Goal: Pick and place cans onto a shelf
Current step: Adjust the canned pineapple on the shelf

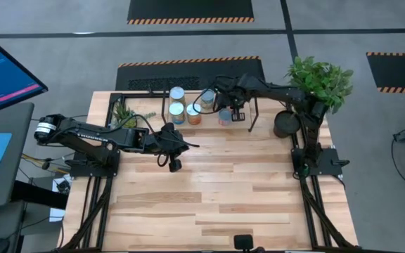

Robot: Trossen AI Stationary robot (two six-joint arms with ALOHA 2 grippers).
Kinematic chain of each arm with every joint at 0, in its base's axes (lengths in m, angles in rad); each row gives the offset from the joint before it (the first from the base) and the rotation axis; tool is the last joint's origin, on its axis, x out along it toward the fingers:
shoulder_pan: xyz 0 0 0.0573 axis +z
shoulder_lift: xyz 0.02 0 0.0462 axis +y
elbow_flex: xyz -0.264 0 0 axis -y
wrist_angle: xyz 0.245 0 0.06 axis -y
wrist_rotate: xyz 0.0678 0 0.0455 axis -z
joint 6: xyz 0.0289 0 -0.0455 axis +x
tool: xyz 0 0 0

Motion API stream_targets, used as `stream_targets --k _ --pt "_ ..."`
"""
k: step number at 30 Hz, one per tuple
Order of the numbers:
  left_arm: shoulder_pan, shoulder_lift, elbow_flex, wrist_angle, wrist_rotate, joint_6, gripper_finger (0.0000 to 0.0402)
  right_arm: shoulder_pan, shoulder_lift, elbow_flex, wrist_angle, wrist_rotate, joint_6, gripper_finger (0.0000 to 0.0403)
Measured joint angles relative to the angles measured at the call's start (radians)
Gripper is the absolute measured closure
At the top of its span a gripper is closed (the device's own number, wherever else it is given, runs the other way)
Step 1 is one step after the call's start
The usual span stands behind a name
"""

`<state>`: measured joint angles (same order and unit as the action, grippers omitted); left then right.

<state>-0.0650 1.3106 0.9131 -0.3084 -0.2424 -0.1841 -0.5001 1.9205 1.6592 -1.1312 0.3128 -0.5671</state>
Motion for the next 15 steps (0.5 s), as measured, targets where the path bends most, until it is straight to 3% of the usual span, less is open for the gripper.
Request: stream_targets --k 11,15 --pt "-0.002 0.0 0.0 -0.001 0.0 0.0 0.0387 -0.001 -0.003 0.001 -0.088 -0.018 0.047 0.0393" --pt "-0.002 0.0 0.0 -0.001 0.0 -0.001 0.0387 0.015 -0.003 0.001 -0.05 0.025 0.046 0.0392"
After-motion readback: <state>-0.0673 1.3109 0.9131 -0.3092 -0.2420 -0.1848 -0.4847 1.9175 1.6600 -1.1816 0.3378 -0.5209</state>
